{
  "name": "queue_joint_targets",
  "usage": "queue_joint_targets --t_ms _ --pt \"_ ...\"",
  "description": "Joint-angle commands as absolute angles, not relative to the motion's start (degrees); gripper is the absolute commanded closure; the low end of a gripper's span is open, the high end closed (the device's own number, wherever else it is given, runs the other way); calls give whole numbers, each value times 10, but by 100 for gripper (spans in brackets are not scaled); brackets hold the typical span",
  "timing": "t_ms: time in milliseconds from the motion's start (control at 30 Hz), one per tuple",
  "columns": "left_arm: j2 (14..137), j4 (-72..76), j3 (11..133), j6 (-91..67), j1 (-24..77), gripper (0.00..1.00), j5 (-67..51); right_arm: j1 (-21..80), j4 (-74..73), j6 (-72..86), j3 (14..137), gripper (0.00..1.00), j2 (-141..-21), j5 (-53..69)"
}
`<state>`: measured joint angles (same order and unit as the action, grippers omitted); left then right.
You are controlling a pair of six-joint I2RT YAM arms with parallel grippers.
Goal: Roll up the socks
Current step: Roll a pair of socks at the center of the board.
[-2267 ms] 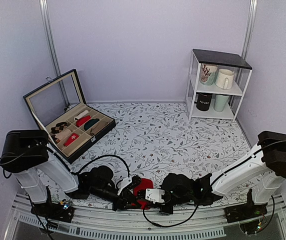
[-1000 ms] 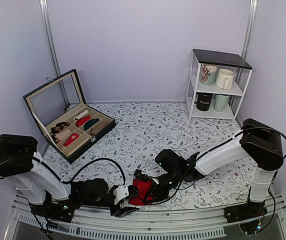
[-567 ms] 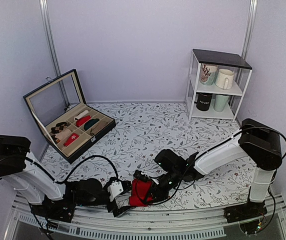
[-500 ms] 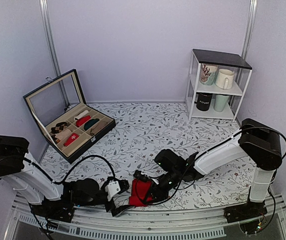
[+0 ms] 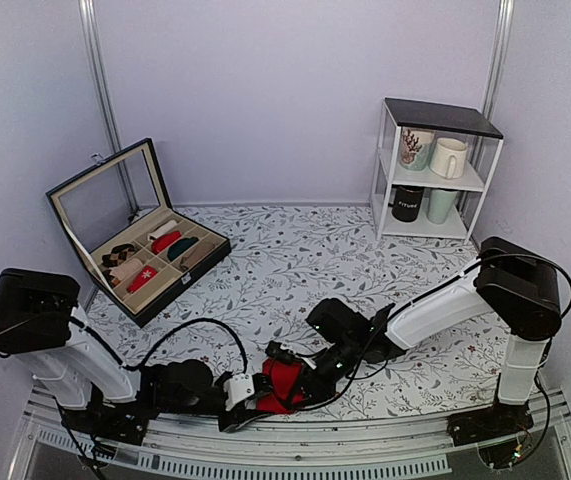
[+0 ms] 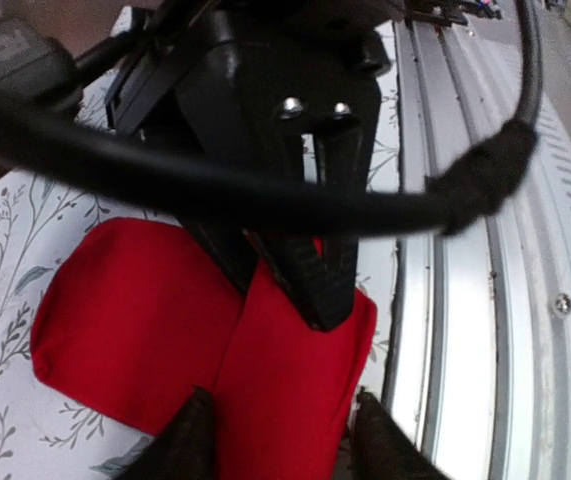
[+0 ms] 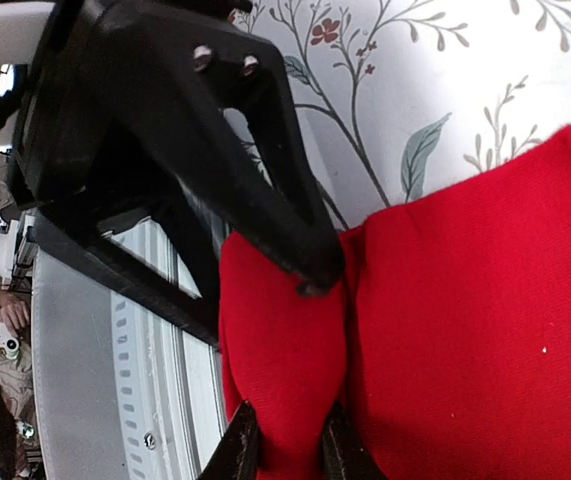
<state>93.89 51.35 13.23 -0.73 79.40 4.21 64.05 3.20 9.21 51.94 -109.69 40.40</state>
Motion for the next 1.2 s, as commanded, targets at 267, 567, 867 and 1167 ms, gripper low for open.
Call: queue_joint_targets --t_ms 267,567,867,1167 --pt "962 513 136 -44 785 100 -12 646 -55 91 501 80 -1128 366" --pt "978 477 139 -128 724 100 -148 648 89 73 431 54 -977 222" --pt "982 431 152 -175 700 100 -176 740 234 -134 329 43 -862 19" --pt "1006 415 156 -203 687 100 -192 810 231 -169 355 43 -941 -25"
